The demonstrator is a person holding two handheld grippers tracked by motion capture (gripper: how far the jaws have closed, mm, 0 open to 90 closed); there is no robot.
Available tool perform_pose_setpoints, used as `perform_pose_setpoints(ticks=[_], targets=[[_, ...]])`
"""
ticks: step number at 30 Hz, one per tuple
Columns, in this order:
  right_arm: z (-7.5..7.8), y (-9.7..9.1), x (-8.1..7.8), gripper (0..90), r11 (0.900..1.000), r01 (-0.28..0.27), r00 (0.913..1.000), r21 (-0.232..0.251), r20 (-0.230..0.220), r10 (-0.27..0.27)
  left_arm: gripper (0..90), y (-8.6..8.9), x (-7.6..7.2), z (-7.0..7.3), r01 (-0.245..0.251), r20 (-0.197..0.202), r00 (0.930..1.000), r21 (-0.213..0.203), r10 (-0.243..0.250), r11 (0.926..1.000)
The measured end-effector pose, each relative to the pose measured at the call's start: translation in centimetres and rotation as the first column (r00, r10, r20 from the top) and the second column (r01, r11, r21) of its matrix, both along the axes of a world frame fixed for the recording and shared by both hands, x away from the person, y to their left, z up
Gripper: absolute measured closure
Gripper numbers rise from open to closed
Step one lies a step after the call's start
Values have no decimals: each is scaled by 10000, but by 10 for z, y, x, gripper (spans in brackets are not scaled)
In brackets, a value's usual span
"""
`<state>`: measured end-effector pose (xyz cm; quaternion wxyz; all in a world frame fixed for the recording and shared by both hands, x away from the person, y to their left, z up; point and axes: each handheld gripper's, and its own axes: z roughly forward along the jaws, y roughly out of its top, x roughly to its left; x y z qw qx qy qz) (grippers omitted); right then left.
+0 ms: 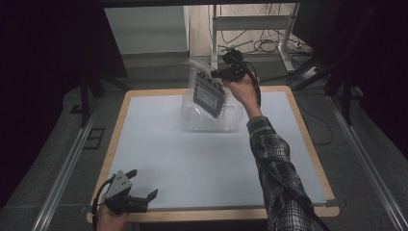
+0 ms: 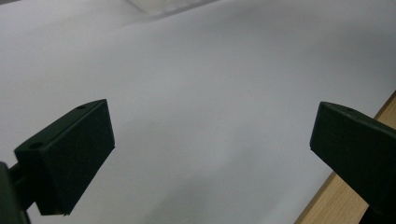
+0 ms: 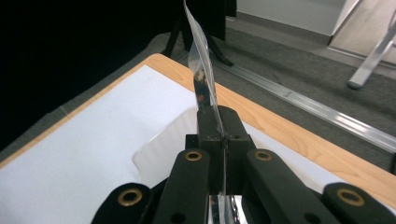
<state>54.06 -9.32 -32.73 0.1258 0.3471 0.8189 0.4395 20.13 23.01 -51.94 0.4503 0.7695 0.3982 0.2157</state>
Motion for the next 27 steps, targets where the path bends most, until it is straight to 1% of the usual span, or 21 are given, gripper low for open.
perform_pose_setpoints(ticks=[2,4,6,8,12,14,16,18,21,22,23,25,27], targets=[[-1,6,0,891,9999,-83,10000,-131,-26,82,0,0,0,0,0,-10,10000,32,0,10000],[-1,13,0,891,9992,-118,9999,-385,12,118,0,0,0,0,2,-19,10000,17,-2,10000],[-1,18,1,891,9983,22,10000,-585,39,-20,0,0,0,0,11,-43,10000,37,-11,10000],[-2,20,4,891,9973,249,9997,-686,98,-243,0,0,0,0,6,-39,10000,52,-6,10000],[-7,19,8,891,9966,578,9983,-594,141,-570,0,-1,0,0,34,-31,10000,26,-34,10000],[-6,18,9,885,9969,597,9982,-520,91,-593,0,0,0,0,22,-24,10000,17,-22,10000],[-4,16,9,870,9978,488,9988,-451,111,-484,0,0,0,0,0,-17,10000,-13,0,10000],[-3,15,8,803,9975,376,9984,-593,452,-350,0,0,0,0,-15,-24,10000,-18,15,10000],[-3,12,7,668,9950,496,9958,-869,805,-427,0,0,0,0,-24,-44,10000,-9,24,10000],[-2,10,7,649,9940,627,9939,-894,961,-541,0,0,0,0,-30,-41,10000,-6,30,10000],[-2,7,7,629,9939,706,9929,-852,1013,-619,0,0,0,0,-36,-36,10000,-6,36,10000],[-1,2,7,556,9952,732,9925,-646,1030,-663,0,0,0,0,-55,-38,10000,-13,55,10000],[1,-1,6,521,9958,742,9913,-537,1126,-678,0,0,0,-1,-73,-28,10000,-38,73,10000]])
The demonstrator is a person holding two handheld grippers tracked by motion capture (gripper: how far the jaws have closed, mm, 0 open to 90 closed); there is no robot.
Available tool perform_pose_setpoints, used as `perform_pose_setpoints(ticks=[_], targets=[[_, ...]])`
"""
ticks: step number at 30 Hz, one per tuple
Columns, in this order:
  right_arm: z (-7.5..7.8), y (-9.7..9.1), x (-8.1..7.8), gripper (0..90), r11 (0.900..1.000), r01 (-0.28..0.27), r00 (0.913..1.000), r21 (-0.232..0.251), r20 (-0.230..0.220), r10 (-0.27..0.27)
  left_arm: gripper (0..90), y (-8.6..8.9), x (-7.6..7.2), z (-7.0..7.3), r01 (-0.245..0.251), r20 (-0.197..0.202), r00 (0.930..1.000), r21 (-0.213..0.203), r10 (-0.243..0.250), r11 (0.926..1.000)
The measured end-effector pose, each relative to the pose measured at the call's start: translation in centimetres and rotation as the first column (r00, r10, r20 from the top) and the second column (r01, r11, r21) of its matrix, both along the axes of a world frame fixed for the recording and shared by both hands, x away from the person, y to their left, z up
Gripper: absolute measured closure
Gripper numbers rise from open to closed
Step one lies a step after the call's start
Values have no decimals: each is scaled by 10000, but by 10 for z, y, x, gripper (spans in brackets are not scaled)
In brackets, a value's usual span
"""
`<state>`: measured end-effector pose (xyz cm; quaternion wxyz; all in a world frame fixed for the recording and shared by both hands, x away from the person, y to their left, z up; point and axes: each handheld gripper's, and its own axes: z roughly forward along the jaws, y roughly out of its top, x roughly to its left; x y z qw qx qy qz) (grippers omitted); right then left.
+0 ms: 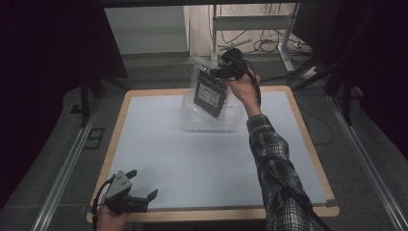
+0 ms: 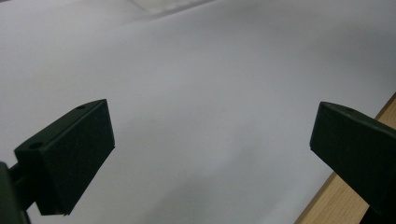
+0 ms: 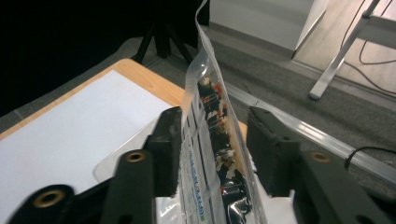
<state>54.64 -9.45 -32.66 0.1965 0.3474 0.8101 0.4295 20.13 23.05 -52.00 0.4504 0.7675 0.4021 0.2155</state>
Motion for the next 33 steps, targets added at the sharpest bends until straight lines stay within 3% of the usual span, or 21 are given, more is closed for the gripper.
perform_pose_setpoints(ticks=[4,8,14,33], targets=[[2,-3,-3,405,9999,13,9999,128,165,-15,0,0,0,0,14,-7,10000,43,-14,10000],[5,-2,-6,335,9997,-226,9997,-68,88,227,0,-1,0,0,5,5,10000,82,-5,10000],[10,-1,-14,283,9981,-488,9987,-383,141,493,0,0,-2,0,-18,14,10000,93,18,10000],[17,-11,-43,166,9940,-1086,9938,127,262,1083,0,-2,-4,1,-5,87,10000,138,4,9999]])
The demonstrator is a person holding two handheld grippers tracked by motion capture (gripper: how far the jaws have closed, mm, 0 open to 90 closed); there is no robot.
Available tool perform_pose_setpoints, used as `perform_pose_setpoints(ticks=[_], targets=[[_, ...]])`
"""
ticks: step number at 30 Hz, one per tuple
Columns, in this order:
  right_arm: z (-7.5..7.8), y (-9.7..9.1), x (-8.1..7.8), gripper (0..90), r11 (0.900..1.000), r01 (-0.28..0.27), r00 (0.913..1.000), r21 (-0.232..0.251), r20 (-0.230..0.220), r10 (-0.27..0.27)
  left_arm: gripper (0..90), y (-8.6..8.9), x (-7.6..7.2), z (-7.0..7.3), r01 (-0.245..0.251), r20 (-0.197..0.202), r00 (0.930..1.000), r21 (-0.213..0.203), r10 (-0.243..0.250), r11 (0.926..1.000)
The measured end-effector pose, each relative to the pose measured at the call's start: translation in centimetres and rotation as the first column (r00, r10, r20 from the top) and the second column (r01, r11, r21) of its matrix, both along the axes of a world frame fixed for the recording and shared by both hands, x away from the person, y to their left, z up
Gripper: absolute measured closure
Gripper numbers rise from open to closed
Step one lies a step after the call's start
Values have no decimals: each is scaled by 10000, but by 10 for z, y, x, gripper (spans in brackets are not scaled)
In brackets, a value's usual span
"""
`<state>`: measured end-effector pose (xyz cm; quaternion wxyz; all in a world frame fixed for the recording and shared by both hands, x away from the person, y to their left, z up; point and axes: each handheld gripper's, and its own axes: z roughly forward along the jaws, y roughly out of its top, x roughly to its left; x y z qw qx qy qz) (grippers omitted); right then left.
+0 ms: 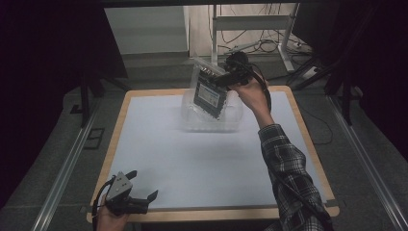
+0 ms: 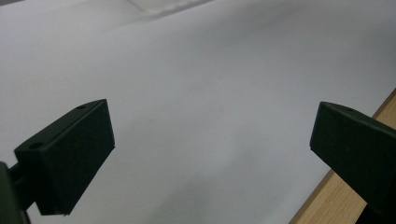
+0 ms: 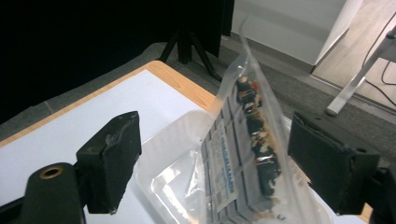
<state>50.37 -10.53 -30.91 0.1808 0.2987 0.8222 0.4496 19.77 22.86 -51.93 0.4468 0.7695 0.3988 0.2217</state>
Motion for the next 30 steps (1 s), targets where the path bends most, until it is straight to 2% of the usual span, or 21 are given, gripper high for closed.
perform_pose_setpoints(ticks=[18,30], targets=[[1,-10,-28,97,9990,-414,9990,158,195,410,0,0,-1,1,-34,12,10000,70,33,10000],[-2,-19,-46,72,9983,-560,9983,149,166,557,0,-1,0,0,-69,-14,10000,133,70,9999]])
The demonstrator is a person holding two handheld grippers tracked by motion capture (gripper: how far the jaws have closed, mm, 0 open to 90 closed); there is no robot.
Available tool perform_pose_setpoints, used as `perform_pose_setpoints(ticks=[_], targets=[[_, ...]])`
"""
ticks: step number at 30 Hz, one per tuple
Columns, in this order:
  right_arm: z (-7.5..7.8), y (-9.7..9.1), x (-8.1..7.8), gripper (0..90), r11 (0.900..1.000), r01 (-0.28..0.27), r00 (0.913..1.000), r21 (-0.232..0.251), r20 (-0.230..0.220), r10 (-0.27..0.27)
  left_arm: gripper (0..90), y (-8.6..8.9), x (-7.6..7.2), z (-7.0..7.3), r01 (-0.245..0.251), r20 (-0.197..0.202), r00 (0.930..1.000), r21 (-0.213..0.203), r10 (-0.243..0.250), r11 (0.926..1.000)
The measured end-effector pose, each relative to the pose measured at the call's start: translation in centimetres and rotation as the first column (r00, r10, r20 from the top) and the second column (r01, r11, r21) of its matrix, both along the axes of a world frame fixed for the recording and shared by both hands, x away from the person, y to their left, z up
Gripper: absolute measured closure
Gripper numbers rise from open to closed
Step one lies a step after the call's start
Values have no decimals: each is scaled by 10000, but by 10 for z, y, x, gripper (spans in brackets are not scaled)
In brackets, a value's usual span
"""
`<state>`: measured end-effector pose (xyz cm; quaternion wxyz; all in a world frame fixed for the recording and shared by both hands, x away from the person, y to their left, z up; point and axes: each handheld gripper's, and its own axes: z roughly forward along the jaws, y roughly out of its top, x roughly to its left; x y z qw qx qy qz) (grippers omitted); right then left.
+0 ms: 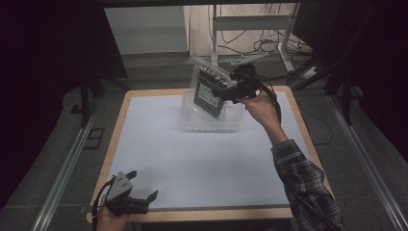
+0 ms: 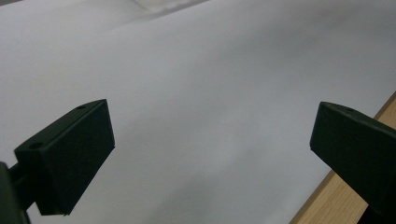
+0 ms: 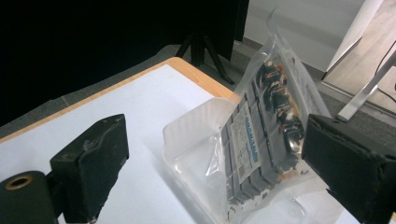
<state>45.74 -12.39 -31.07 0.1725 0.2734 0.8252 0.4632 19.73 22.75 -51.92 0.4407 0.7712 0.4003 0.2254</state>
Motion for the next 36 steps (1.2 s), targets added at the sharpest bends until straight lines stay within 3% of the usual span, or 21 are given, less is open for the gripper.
perform_pose_setpoints(ticks=[10,36], targets=[[-11,-7,-14,52,10000,-20,10000,20,65,20,0,-3,2,-2,86,-248,9997,179,-81,9998],[-42,-36,-42,49,9995,-181,9997,255,-181,186,0,-3,1,-1,66,-142,9999,122,-64,9999]])
